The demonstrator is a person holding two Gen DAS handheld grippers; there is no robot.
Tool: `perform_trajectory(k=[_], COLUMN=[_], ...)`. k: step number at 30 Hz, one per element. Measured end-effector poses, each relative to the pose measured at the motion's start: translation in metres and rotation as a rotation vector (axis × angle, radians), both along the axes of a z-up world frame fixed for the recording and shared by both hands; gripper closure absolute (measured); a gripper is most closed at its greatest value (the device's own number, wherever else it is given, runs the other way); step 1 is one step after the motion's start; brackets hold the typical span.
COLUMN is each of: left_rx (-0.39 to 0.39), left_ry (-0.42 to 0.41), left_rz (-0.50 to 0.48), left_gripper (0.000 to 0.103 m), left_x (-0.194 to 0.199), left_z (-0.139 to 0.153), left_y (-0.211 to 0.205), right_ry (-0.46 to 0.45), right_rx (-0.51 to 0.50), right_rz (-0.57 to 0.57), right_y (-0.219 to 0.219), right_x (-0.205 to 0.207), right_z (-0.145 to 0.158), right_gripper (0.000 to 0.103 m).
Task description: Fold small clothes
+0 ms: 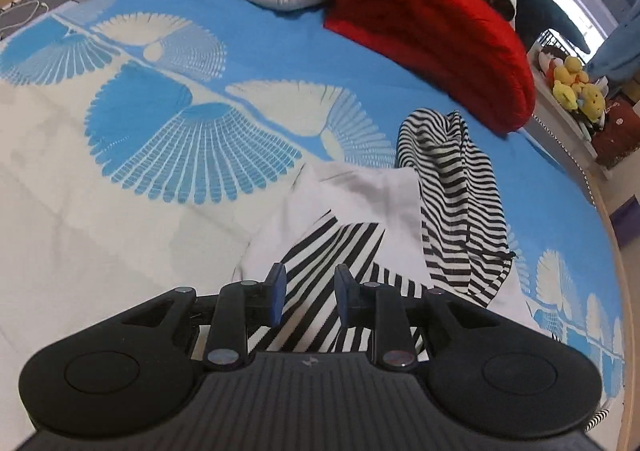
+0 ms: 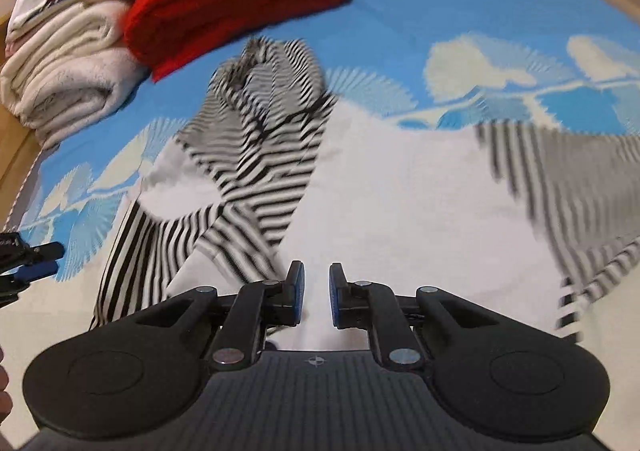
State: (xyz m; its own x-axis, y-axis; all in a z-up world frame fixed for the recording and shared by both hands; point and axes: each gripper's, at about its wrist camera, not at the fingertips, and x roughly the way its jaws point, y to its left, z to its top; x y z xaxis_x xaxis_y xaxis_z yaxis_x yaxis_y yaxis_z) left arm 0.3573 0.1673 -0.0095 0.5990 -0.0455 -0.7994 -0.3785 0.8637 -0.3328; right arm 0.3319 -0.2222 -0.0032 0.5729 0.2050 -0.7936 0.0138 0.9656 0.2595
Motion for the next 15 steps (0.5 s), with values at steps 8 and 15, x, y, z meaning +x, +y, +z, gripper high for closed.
perform_trajectory(k=[8,15], left_rx=[0.002,-0.002], left_ry=[0.024,0.026], left_rz=[-0.009,-0.006], left_gripper=[0.073,0.072], left_x=[0.003,0.012], left_z=[-0.007,-0.005], left_y=[-0.002,0.000], right_ry=[0.043,0.042], right_rx=[0.000,-0.214], right_rz=[0.222,0.429], right_y=[0.067,0.113], right_x=[0.011,0.008], right_z=[-0.025,-0.049], right_gripper=[0.084,0.062])
